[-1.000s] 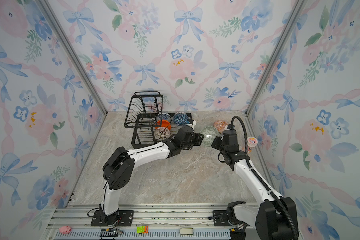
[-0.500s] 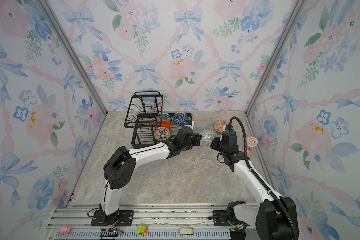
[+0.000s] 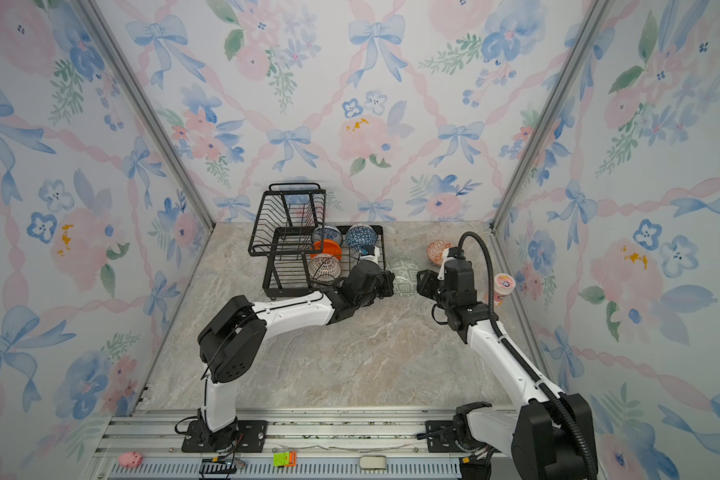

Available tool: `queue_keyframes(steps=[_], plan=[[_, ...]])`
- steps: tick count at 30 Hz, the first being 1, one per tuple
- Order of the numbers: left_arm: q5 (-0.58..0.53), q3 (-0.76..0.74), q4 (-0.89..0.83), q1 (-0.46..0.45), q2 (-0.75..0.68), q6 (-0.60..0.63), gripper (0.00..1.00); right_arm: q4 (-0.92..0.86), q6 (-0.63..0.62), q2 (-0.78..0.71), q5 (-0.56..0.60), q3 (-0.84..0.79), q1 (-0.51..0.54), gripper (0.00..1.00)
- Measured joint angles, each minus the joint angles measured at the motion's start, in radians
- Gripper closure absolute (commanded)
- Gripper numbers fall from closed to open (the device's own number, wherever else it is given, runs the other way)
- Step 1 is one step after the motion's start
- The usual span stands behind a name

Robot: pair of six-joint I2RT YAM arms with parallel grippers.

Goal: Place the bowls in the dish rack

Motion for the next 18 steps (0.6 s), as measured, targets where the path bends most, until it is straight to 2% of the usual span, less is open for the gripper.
queue_keyframes(steps=[4,6,8,18], plan=[[-0.041,-0.028,0.014,0.000,-0.024,-0.002,1.00,0.012,0.002,-0.001,-0.004,-0.002,0.000,0.28],[-0.069,-0.042,0.024,-0.003,-0.031,-0.006,1.00,0.015,0.004,-0.002,-0.002,-0.002,0.000,0.13],[-0.100,-0.046,0.026,-0.005,-0.033,-0.007,1.00,0.017,0.005,-0.008,0.007,-0.004,-0.004,0.02],[-0.297,-0.055,0.073,-0.007,-0.033,0.040,1.00,-0.013,0.037,-0.092,0.047,0.034,-0.048,0.03]])
